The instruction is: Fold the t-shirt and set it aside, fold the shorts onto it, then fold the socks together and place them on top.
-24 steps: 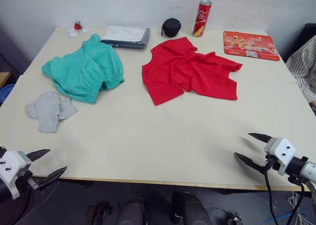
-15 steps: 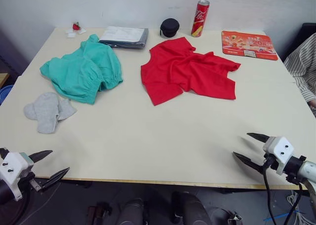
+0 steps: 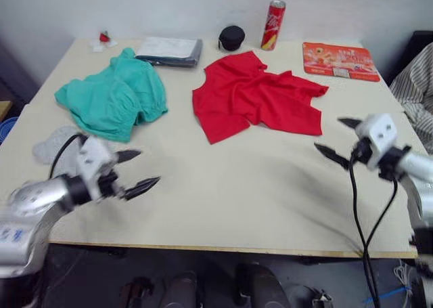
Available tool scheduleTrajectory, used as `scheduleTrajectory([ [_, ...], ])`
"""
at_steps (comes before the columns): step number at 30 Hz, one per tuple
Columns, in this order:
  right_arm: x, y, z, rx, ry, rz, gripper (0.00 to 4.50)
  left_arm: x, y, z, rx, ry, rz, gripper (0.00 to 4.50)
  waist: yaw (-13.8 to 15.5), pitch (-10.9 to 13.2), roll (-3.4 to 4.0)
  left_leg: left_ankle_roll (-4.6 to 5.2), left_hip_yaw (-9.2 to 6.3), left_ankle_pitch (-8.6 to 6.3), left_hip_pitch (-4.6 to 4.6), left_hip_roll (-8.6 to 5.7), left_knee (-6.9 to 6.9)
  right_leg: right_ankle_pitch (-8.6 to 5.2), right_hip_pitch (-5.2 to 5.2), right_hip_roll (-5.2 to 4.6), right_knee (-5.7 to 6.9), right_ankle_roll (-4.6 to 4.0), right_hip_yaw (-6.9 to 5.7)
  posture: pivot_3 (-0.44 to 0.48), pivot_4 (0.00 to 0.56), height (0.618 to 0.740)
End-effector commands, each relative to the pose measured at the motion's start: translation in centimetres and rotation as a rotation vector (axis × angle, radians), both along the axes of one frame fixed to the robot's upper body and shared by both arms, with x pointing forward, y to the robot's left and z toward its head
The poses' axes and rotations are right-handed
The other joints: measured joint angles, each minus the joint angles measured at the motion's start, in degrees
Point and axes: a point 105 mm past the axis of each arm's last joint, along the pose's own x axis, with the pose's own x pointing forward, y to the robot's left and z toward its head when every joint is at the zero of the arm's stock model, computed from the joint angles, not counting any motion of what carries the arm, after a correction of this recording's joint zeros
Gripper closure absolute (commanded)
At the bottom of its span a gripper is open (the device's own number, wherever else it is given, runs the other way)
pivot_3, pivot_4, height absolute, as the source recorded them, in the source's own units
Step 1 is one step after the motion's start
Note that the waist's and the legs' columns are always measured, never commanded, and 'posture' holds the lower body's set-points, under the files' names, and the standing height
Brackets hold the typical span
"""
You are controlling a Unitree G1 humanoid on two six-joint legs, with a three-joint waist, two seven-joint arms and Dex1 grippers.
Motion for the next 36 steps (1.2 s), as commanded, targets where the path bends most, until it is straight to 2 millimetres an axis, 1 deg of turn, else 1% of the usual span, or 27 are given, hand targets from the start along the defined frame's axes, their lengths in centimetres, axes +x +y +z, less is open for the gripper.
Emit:
scheduleTrajectory([
  [1, 3.0, -0.4, -1.6, -0.083, 0.095, -0.064, 0.00, 3.7, -3.1, -0.3, 0.025, 0.004, 0.010, 0.02, 0.02, 0.01, -0.02, 0.01, 0.01, 0.08, -0.15, 0.00, 0.00, 0.01, -0.08, 0.02, 0.09, 0.02, -0.02, 0.000, 0.150, 0.740],
  [3, 4.2, -0.4, -2.0, -0.109, 0.135, -0.085, 0.00, 5.7, -5.0, -0.3, 0.055, -0.008, 0.004, 0.02, 0.04, 0.03, -0.04, 0.07, 0.01, 0.15, -0.30, -0.02, 0.07, 0.06, -0.12, 0.04, 0.14, 0.10, -0.07, 0.000, 0.150, 0.740],
  [6, 5.6, 0.0, -1.8, -0.155, 0.139, -0.101, 0.00, 8.5, -7.9, 0.3, 0.047, -0.022, -0.004, 0.02, 0.09, 0.02, -0.04, 0.08, -0.06, 0.17, -0.58, -0.03, 0.23, 0.10, -0.24, 0.05, 0.12, 0.17, -0.17, 0.000, 0.150, 0.740],
  [8, 6.2, 0.2, -2.3, -0.143, 0.190, -0.130, 0.00, 10.3, -9.5, -0.2, 0.080, -0.010, 0.004, 0.02, 0.01, 0.02, -0.04, 0.09, -0.21, 0.17, -1.00, 0.00, 0.60, 0.12, -0.44, 0.04, 0.14, 0.22, -0.37, 0.000, 0.150, 0.740],
  [10, 6.4, 0.5, -2.6, -0.173, 0.203, -0.130, 0.00, 11.5, -10.1, -1.1, 0.132, 0.003, 0.020, 0.02, 0.01, 0.02, -0.04, 0.11, -0.22, 0.17, -1.10, 0.00, 0.75, 0.19, -0.43, 0.03, 0.13, 0.33, -0.42, 0.000, 0.150, 0.740],
  [11, 6.6, 0.5, -2.7, -0.176, 0.213, -0.140, 0.00, 12.2, -10.4, -1.5, 0.125, 0.016, 0.041, 0.02, -0.09, 0.02, -0.04, 0.15, -0.22, 0.18, -1.11, -0.01, 0.80, 0.22, -0.41, 0.01, 0.13, 0.38, -0.43, 0.000, 0.150, 0.740],
  [13, 6.8, 0.9, -2.8, -0.122, 0.244, -0.163, 0.00, 13.3, -11.0, -2.5, 0.125, 0.061, 0.069, 0.02, -0.16, 0.02, -0.04, 0.17, -0.23, 0.19, -1.08, -0.01, 0.83, 0.25, -0.36, -0.01, 0.14, 0.43, -0.43, 0.000, 0.150, 0.740],
  [14, 7.0, 1.0, -2.9, -0.081, 0.263, -0.182, 0.18, 13.5, -11.3, -3.2, 0.144, 0.085, 0.068, 0.01, -0.33, 0.02, -0.04, 0.20, -0.23, 0.21, -1.07, 0.00, 0.84, 0.30, -0.33, -0.01, 0.13, 0.44, -0.43, 0.000, 0.150, 0.740],
  [16, 7.1, 1.2, -2.9, -0.058, 0.282, -0.200, 0.60, 13.7, -11.5, -4.5, 0.178, 0.143, 0.069, 0.42, -0.35, 0.02, -0.04, 0.23, -0.23, 0.23, -1.05, 0.00, 0.86, 0.35, -0.31, -0.03, 0.14, 0.44, -0.43, 0.000, 0.150, 0.740],
  [17, 7.2, 1.2, -2.9, -0.061, 0.284, -0.207, 0.89, 13.7, -11.6, -4.8, 0.185, 0.161, 0.071, 0.60, -0.35, 0.02, -0.04, 0.23, -0.26, 0.24, -0.98, 0.00, 0.87, 0.36, -0.21, -0.04, 0.13, 0.44, -0.45, 0.000, 0.150, 0.740],
  [18, 7.3, 1.2, -2.8, -0.050, 0.278, -0.216, 1.21, 14.0, -11.6, -5.0, 0.185, 0.167, 0.084, 0.88, -0.36, 0.02, -0.05, 0.23, -0.26, 0.24, -0.89, 0.00, 0.88, 0.39, -0.12, -0.05, 0.13, 0.44, -0.43, 0.000, 0.150, 0.740],
  [20, 7.5, 1.4, -2.6, -0.009, 0.273, -0.229, 1.92, 14.3, -11.4, -5.3, 0.199, 0.168, 0.108, 1.51, -0.40, 0.01, -0.05, 0.25, -0.25, 0.25, -0.83, -0.01, 0.93, 0.46, -0.03, -0.09, 0.12, 0.45, -0.41, 0.000, 0.150, 0.740],
  [22, 7.6, 1.5, -2.7, -0.004, 0.276, -0.236, 2.58, 14.5, -11.1, -6.0, 0.208, 0.179, 0.133, 2.11, -0.49, 0.01, -0.05, 0.25, -0.24, 0.28, -0.83, -0.02, 0.95, 0.51, -0.03, -0.11, 0.12, 0.45, -0.38, 0.000, 0.150, 0.740],
  [27, 7.5, 1.8, -2.9, -0.004, 0.288, -0.221, 4.35, 14.4, -10.9, -6.9, 0.167, 0.209, 0.147, 3.68, -0.98, 0.01, -0.05, 0.21, -0.26, 0.31, -0.82, -0.03, 0.95, 0.55, -0.04, -0.11, 0.14, 0.43, -0.39, 0.000, 0.150, 0.740],
  [28, 7.5, 1.8, -2.9, 0.000, 0.289, -0.217, 4.50, 14.4, -10.7, -6.9, 0.160, 0.210, 0.148, 3.97, -1.10, 0.01, -0.05, 0.21, -0.26, 0.31, -0.82, -0.03, 0.95, 0.55, -0.05, -0.11, 0.14, 0.43, -0.39, 0.000, 0.150, 0.740],
  [29, 7.5, 1.9, -2.8, 0.001, 0.287, -0.208, 4.50, 14.5, -10.5, -6.9, 0.147, 0.209, 0.154, 4.33, -1.14, 0.01, -0.05, 0.21, -0.26, 0.31, -0.82, -0.03, 0.95, 0.55, -0.05, -0.11, 0.14, 0.43, -0.39, 0.000, 0.150, 0.740],
  [30, 7.4, 1.8, -2.6, -0.003, 0.285, -0.197, 4.50, 14.5, -10.2, -6.7, 0.136, 0.200, 0.144, 4.48, -1.16, 0.01, -0.05, 0.20, -0.26, 0.31, -0.82, -0.03, 0.95, 0.55, -0.06, -0.11, 0.14, 0.43, -0.39, 0.000, 0.150, 0.740],
  [32, 7.2, 1.6, -2.3, -0.013, 0.272, -0.170, 4.50, 14.3, -9.7, -6.0, 0.104, 0.177, 0.101, 4.48, -1.20, 0.01, -0.05, 0.20, -0.26, 0.31, -0.83, -0.02, 0.93, 0.55, -0.07, -0.10, 0.14, 0.43, -0.40, 0.000, 0.150, 0.740],
  [34, 6.8, 1.7, -1.8, -0.004, 0.269, -0.105, 4.50, 13.8, -9.5, -4.6, 0.062, 0.138, 0.016, 4.48, -1.51, 0.01, -0.04, 0.19, -0.21, 0.31, -0.86, -0.02, 0.89, 0.55, -0.16, -0.08, 0.14, 0.43, -0.37, 0.000, 0.150, 0.740],
  [36, 6.0, 1.9, -1.5, -0.030, 0.266, -0.012, 4.50, 12.2, -9.0, -3.1, 0.043, 0.095, -0.096, 4.48, -1.61, 0.01, -0.04, 0.16, -0.20, 0.32, -0.91, -0.02, 0.80, 0.55, -0.26, -0.02, 0.13, 0.42, -0.34, 0.000, 0.150, 0.740],
])
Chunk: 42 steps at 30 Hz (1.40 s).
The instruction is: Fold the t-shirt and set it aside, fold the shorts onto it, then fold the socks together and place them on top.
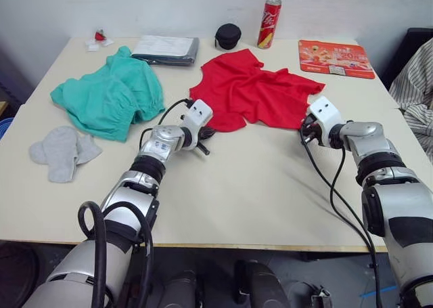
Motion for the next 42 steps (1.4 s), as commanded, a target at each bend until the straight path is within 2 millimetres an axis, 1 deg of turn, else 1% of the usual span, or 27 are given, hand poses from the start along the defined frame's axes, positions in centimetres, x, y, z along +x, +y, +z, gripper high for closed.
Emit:
scheduleTrajectory([
  [1, -1.2, -0.4, 1.7, -0.005, -0.040, 0.140, 4.50, -2.8, 1.3, 1.4, -0.026, -0.033, -0.167, 4.48, -0.19, 0.01, 0.01, -0.01, -0.02, 0.00, -0.03, 0.01, -0.01, 0.00, -0.03, 0.01, 0.00, 0.00, -0.01, 0.000, 0.150, 0.740],
  [2, -1.6, -0.5, 1.7, -0.007, -0.035, 0.170, 4.50, -3.8, 1.6, 1.7, -0.025, -0.045, -0.203, 4.48, -0.21, 0.02, 0.04, -0.04, 0.00, -0.01, -0.09, 0.03, -0.06, -0.01, -0.13, 0.05, -0.03, -0.01, 0.03, 0.000, 0.150, 0.740],
  [4, -3.1, -0.9, 1.3, -0.020, -0.019, 0.252, 4.50, -7.0, 3.1, 2.3, -0.002, -0.075, -0.279, 4.48, -0.10, 0.03, 0.04, -0.04, -0.03, -0.02, -0.16, 0.03, -0.05, -0.02, -0.19, 0.05, -0.03, -0.03, 0.03, 0.000, 0.150, 0.740],
  [6, -4.8, -1.5, 0.8, -0.036, -0.012, 0.299, 4.50, -10.3, 4.2, 2.3, 0.040, -0.076, -0.345, 4.48, 0.09, 0.04, 0.06, -0.04, -0.06, -0.03, -0.28, 0.03, -0.05, -0.02, -0.26, 0.04, -0.08, -0.03, 0.08, 0.000, 0.150, 0.740],
  [7, -5.7, -1.7, 0.4, -0.040, 0.000, 0.313, 4.50, -11.6, 4.6, 2.1, 0.059, -0.068, -0.361, 4.48, 0.28, 0.05, 0.08, -0.04, -0.10, -0.03, -0.28, 0.03, -0.02, -0.02, -0.25, 0.02, -0.06, -0.03, 0.10, 0.000, 0.150, 0.740],
  [8, -6.6, -1.8, 0.1, -0.044, 0.009, 0.329, 4.50, -12.7, 5.0, 1.9, 0.079, -0.061, -0.377, 4.48, 0.63, 0.05, 0.08, -0.03, -0.09, -0.04, -0.29, 0.03, 0.00, -0.02, -0.26, 0.02, -0.10, -0.04, 0.13, 0.000, 0.150, 0.740],
  [10, -9.3, -1.8, -1.1, -0.058, 0.043, 0.363, 4.50, -15.0, 6.0, 1.3, 0.125, -0.035, -0.404, 4.48, 1.44, 0.08, 0.13, -0.02, -0.21, -0.07, -0.25, 0.03, 0.11, -0.02, -0.13, -0.02, -0.12, -0.04, 0.13, 0.000, 0.150, 0.740],
  [11, -10.4, -1.7, -1.4, -0.063, 0.055, 0.372, 4.50, -15.8, 6.3, 1.1, 0.140, -0.024, -0.414, 4.48, 1.76, 0.08, 0.13, -0.01, -0.23, -0.07, -0.25, 0.02, 0.13, -0.02, -0.10, -0.05, -0.13, -0.04, 0.14, 0.000, 0.150, 0.740],
  [13, -13.2, -1.8, -2.6, -0.111, 0.090, 0.397, 4.50, -17.6, 7.1, 0.5, 0.209, -0.008, -0.421, 4.48, 2.21, 0.11, 0.21, -0.02, -0.28, -0.15, 0.01, 0.02, 0.12, -0.03, 0.21, -0.09, -0.41, -0.04, 0.13, 0.000, 0.150, 0.740],
  [15, -15.2, -1.9, -3.3, -0.136, 0.112, 0.397, 4.50, -18.6, 7.7, 0.0, 0.258, 0.003, -0.405, 4.48, 2.33, 0.11, 0.22, -0.12, -0.37, -0.27, 0.06, 0.02, 0.08, -0.05, 0.26, -0.11, -0.47, -0.08, 0.13, 0.000, 0.150, 0.740],
  [18, -17.9, -1.8, -4.0, -0.150, 0.149, 0.398, 4.50, -19.3, 8.2, -0.3, 0.257, 0.020, -0.348, 4.48, 2.47, 0.10, 0.22, -0.14, -0.37, -0.31, 0.10, 0.02, 0.07, -0.06, 0.29, -0.11, -0.48, -0.09, 0.16, 0.000, 0.150, 0.740],
  [21, -19.9, -1.5, -4.3, -0.149, 0.169, 0.393, 4.50, -20.2, 8.4, -0.7, 0.257, 0.045, -0.334, 4.48, 2.89, 0.10, 0.22, -0.10, -0.37, -0.33, 0.10, 0.03, 0.01, -0.06, 0.27, -0.09, -0.49, -0.10, 0.17, 0.000, 0.150, 0.740],
  [24, -21.4, -1.2, -4.7, -0.139, 0.190, 0.381, 4.50, -20.7, 8.8, -1.3, 0.278, 0.075, -0.322, 4.48, 3.08, 0.10, 0.22, -0.06, -0.35, -0.34, 0.09, 0.03, 0.01, -0.07, 0.25, -0.08, -0.50, -0.11, 0.17, 0.000, 0.150, 0.740],
  [26, -22.0, -1.0, -4.9, -0.118, 0.196, 0.367, 4.50, -20.8, 9.0, -1.5, 0.303, 0.083, -0.326, 4.48, 3.30, 0.10, 0.22, -0.03, -0.34, -0.34, 0.08, 0.03, 0.01, -0.07, 0.25, -0.07, -0.50, -0.12, 0.18, 0.000, 0.150, 0.740],
  [29, -22.5, -0.8, -5.0, -0.100, 0.198, 0.358, 4.50, -21.1, 9.2, -1.4, 0.299, 0.100, -0.339, 4.48, 3.32, 0.10, 0.22, 0.01, -0.33, -0.37, 0.09, 0.03, 0.01, -0.08, 0.25, -0.08, -0.50, -0.12, 0.21, 0.000, 0.150, 0.740],
  [31, -22.7, -0.9, -4.5, -0.093, 0.195, 0.366, 4.50, -21.2, 9.3, -1.0, 0.289, 0.112, -0.364, 4.48, 3.31, 0.10, 0.22, 0.03, -0.33, -0.39, 0.09, 0.04, 0.01, -0.09, 0.24, -0.08, -0.51, -0.14, 0.21, 0.000, 0.150, 0.740],
  [34, -22.8, -1.3, -3.1, -0.052, 0.207, 0.373, 4.50, -20.7, 9.6, 0.8, 0.236, 0.120, -0.372, 4.48, 3.34, 0.11, 0.22, 0.04, -0.33, -0.39, 0.06, 0.04, 0.01, -0.09, 0.20, -0.08, -0.52, -0.15, 0.21, 0.000, 0.150, 0.740],
  [36, -22.5, -1.7, -2.2, -0.008, 0.228, 0.363, 4.50, -20.0, 9.8, 2.5, 0.169, 0.139, -0.368, 4.48, 3.35, 0.12, 0.23, 0.08, -0.33, -0.37, 0.06, 0.03, 0.02, -0.09, 0.21, -0.08, -0.51, -0.15, 0.21, 0.000, 0.150, 0.740],
  [38, -22.2, -1.8, -1.5, 0.013, 0.244, 0.369, 4.50, -18.8, 10.1, 3.9, 0.147, 0.134, -0.355, 4.48, 3.33, 0.12, 0.23, 0.10, -0.33, -0.35, 0.08, 0.03, 0.05, -0.09, 0.24, -0.08, -0.48, -0.15, 0.21, 0.000, 0.150, 0.740],
  [40, -21.7, -1.8, -0.8, 0.042, 0.257, 0.364, 4.50, -17.8, 10.4, 4.6, 0.144, 0.137, -0.350, 4.48, 3.33, 0.12, 0.23, 0.11, -0.33, -0.35, 0.09, 0.03, 0.05, -0.09, 0.24, -0.08, -0.47, -0.15, 0.19, 0.000, 0.150, 0.740],
  [42, -21.2, -1.8, -0.4, 0.054, 0.261, 0.359, 4.50, -16.9, 10.6, 4.7, 0.147, 0.158, -0.351, 4.48, 3.19, 0.12, 0.24, 0.11, -0.32, -0.34, 0.06, 0.03, 0.05, -0.09, 0.20, -0.04, -0.47, -0.15, 0.18, 0.000, 0.150, 0.740],
])
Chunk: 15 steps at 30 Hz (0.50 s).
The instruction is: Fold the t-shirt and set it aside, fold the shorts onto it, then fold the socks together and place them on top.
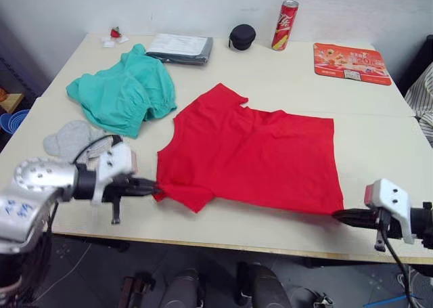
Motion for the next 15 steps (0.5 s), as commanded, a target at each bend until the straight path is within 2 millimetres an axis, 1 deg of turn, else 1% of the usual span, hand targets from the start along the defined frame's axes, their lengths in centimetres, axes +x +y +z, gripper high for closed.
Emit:
scheduleTrajectory([
  [1, 0.7, -0.2, 0.8, 0.028, 0.015, -0.011, 4.50, 1.0, 0.5, -0.4, 0.014, 0.066, 0.003, 4.48, -0.04, 0.00, 0.00, 0.00, 0.01, 0.00, 0.04, 0.00, 0.00, 0.00, 0.02, 0.02, 0.02, 0.00, 0.00, 0.000, 0.150, 0.740],
  [6, 2.3, -0.4, 0.1, 0.057, 0.042, -0.036, 4.50, 2.7, 0.7, -1.7, 0.039, 0.123, 0.004, 4.48, 0.03, 0.01, -0.03, 0.05, 0.14, 0.03, -0.07, 0.00, 0.02, 0.00, -0.05, 0.10, 0.09, 0.00, 0.02, 0.000, 0.150, 0.740],
  [7, 2.4, -0.4, -0.1, 0.063, 0.050, -0.036, 4.50, 2.9, 0.7, -1.8, 0.041, 0.131, 0.003, 4.48, 0.04, 0.01, -0.03, 0.05, 0.15, 0.03, -0.05, 0.00, 0.04, 0.00, -0.04, 0.10, 0.12, 0.01, 0.03, 0.000, 0.150, 0.740],
  [9, 2.5, -0.3, -0.3, 0.057, 0.060, -0.028, 4.50, 2.6, 0.9, -2.1, 0.052, 0.178, -0.017, 4.48, 0.05, 0.01, -0.03, 0.06, 0.16, 0.04, -0.09, 0.00, 0.05, 0.00, -0.07, 0.11, 0.14, 0.01, 0.03, 0.000, 0.150, 0.740],
  [11, 3.2, -0.4, -0.4, 0.079, 0.059, -0.052, 4.50, 3.1, 1.0, -2.1, 0.028, 0.197, -0.008, 4.48, 0.06, 0.02, -0.04, 0.06, 0.15, 0.04, -0.11, 0.01, 0.05, 0.00, -0.08, 0.12, 0.17, 0.01, 0.01, 0.000, 0.150, 0.740],
  [15, 3.9, -0.6, -0.9, 0.093, 0.072, -0.080, 4.50, 3.8, 1.0, -2.1, 0.000, 0.219, -0.001, 4.48, 0.03, 0.02, -0.04, 0.07, 0.18, 0.05, -0.10, 0.00, 0.13, 0.01, -0.07, 0.12, 0.20, 0.03, 0.03, 0.000, 0.150, 0.740],
])
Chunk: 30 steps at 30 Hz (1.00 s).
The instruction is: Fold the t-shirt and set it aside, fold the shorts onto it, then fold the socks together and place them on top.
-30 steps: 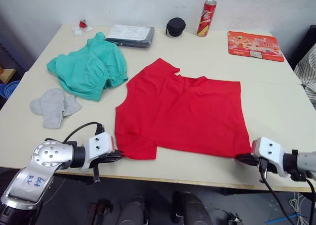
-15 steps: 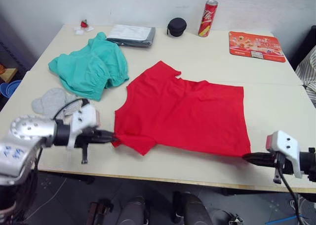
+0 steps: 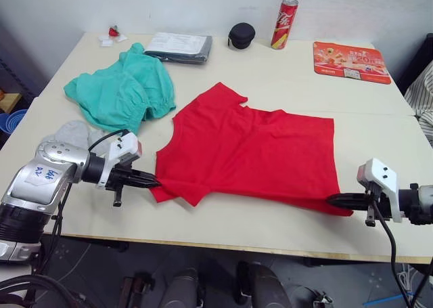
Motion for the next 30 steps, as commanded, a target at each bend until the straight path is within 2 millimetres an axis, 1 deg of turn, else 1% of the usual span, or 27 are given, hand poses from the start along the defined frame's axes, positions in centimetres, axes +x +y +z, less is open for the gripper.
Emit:
scheduleTrajectory([
  [1, 0.7, -0.4, -0.2, 0.007, -0.008, -0.028, 4.50, 0.8, 0.1, 0.4, -0.008, -0.003, 0.003, 4.48, 0.00, 0.00, 0.00, 0.01, 0.01, 0.00, -0.01, 0.00, 0.00, 0.00, -0.01, 0.00, 0.01, 0.00, 0.01, 0.000, 0.150, 0.740],
  [5, 1.4, -0.5, -0.6, 0.032, -0.005, -0.060, 4.50, 2.0, -0.1, -0.1, -0.032, 0.025, 0.037, 4.48, 0.01, 0.00, 0.00, 0.00, 0.02, 0.01, 0.00, 0.00, 0.03, 0.00, 0.00, 0.00, 0.09, 0.00, 0.00, 0.000, 0.150, 0.740],
  [9, 1.8, 0.0, -1.0, 0.051, -0.018, -0.067, 4.50, 2.9, -0.5, -0.8, -0.061, 0.025, 0.069, 4.48, -0.04, 0.01, -0.01, 0.01, 0.03, 0.01, -0.02, -0.01, 0.05, 0.00, -0.02, 0.02, 0.12, 0.02, 0.00, 0.000, 0.150, 0.740],
  [12, 1.9, 0.4, -0.9, 0.078, -0.035, -0.077, 4.50, 3.5, -0.6, -1.1, -0.086, 0.008, 0.110, 4.48, 0.00, 0.01, -0.01, 0.01, 0.02, 0.01, -0.02, 0.00, 0.07, 0.00, -0.02, 0.02, 0.15, 0.02, 0.00, 0.000, 0.150, 0.740],
  [13, 2.1, 0.4, -0.8, 0.084, -0.061, -0.094, 4.50, 3.9, -0.5, -1.2, -0.082, -0.038, 0.128, 4.48, -0.02, 0.01, -0.01, 0.00, 0.02, 0.01, -0.03, 0.00, 0.09, 0.01, -0.02, 0.02, 0.16, 0.02, 0.00, 0.000, 0.150, 0.740],
  [15, 2.6, 0.1, -0.4, 0.097, -0.123, -0.153, 4.50, 4.4, -0.2, -1.2, -0.101, -0.081, 0.169, 4.00, -0.03, 0.01, -0.02, 0.00, 0.01, 0.01, -0.03, 0.00, 0.10, 0.01, -0.02, 0.01, 0.16, 0.02, 0.00, 0.000, 0.150, 0.740],
  [16, 2.7, 0.0, 0.1, 0.129, -0.138, -0.187, 4.32, 4.6, -0.2, -0.8, -0.129, -0.116, 0.183, 3.79, -0.06, 0.01, -0.01, 0.00, 0.01, 0.01, -0.03, 0.00, 0.12, 0.01, -0.02, 0.01, 0.17, 0.03, 0.01, 0.000, 0.150, 0.740],
  [18, 2.5, -0.2, 1.4, 0.150, -0.218, -0.211, 3.86, 5.0, 0.4, 0.6, -0.184, -0.233, 0.224, 3.17, -0.05, 0.01, -0.01, 0.00, 0.01, 0.01, -0.02, 0.01, 0.12, 0.01, -0.03, 0.01, 0.19, 0.03, 0.01, 0.000, 0.150, 0.740],
  [20, 1.9, -0.4, 2.5, 0.154, -0.276, -0.225, 3.19, 5.1, 1.3, 2.1, -0.249, -0.342, 0.274, 2.54, 0.02, 0.00, -0.01, -0.01, 0.00, 0.01, -0.03, 0.01, 0.12, 0.01, -0.04, 0.00, 0.19, 0.03, 0.00, 0.000, 0.150, 0.740],
  [22, 1.2, -0.7, 3.6, 0.143, -0.331, -0.239, 2.45, 4.4, 2.0, 3.2, -0.289, -0.408, 0.278, 1.89, 0.03, 0.00, -0.02, -0.01, -0.01, 0.01, -0.03, 0.01, 0.12, 0.01, -0.04, -0.01, 0.18, 0.03, 0.00, 0.000, 0.150, 0.740],
  [23, 0.7, -0.6, 4.1, 0.134, -0.356, -0.228, 2.04, 3.7, 2.1, 3.7, -0.294, -0.439, 0.248, 1.88, 0.01, 0.00, -0.03, -0.01, -0.01, 0.00, -0.04, 0.01, 0.12, 0.02, -0.03, -0.02, 0.16, 0.05, 0.00, 0.000, 0.150, 0.740],
  [24, 0.2, -0.2, 4.6, 0.136, -0.375, -0.211, 1.74, 2.9, 2.0, 4.0, -0.291, -0.457, 0.209, 1.88, -0.02, 0.00, -0.02, -0.02, 0.00, 0.00, -0.01, 0.01, 0.12, 0.03, -0.02, -0.02, 0.17, 0.05, 0.02, 0.000, 0.150, 0.740],
  [26, -0.9, 1.0, 5.3, 0.147, -0.376, -0.148, 1.74, 1.4, 1.4, 4.3, -0.279, -0.478, 0.131, 1.88, -0.03, 0.00, -0.02, -0.04, 0.00, -0.01, -0.01, 0.01, 0.11, 0.02, -0.03, -0.02, 0.17, 0.05, 0.03, 0.000, 0.150, 0.740],
  [27, -1.5, 1.8, 5.3, 0.149, -0.372, -0.111, 1.85, 0.4, 0.8, 3.9, -0.252, -0.471, 0.063, 2.08, 0.00, 0.00, -0.02, -0.05, -0.01, -0.02, 0.04, 0.02, 0.08, 0.02, 0.01, -0.02, 0.17, 0.05, 0.04, 0.000, 0.150, 0.740],
  [29, -2.6, 3.6, 4.3, 0.119, -0.354, -0.011, 2.41, -1.7, -0.8, 2.6, -0.208, -0.436, -0.073, 2.53, -0.04, -0.01, -0.02, -0.06, 0.00, -0.02, 0.05, 0.02, 0.09, 0.02, 0.02, -0.02, 0.14, 0.05, 0.07, 0.000, 0.150, 0.740],
  [30, -2.8, 4.2, 3.6, 0.092, -0.357, 0.027, 2.74, -2.5, -1.6, 1.8, -0.197, -0.415, -0.120, 2.84, -0.04, -0.01, -0.02, -0.09, -0.01, -0.04, 0.11, 0.02, 0.07, 0.02, 0.07, -0.02, 0.14, 0.05, 0.09, 0.000, 0.150, 0.740],
])
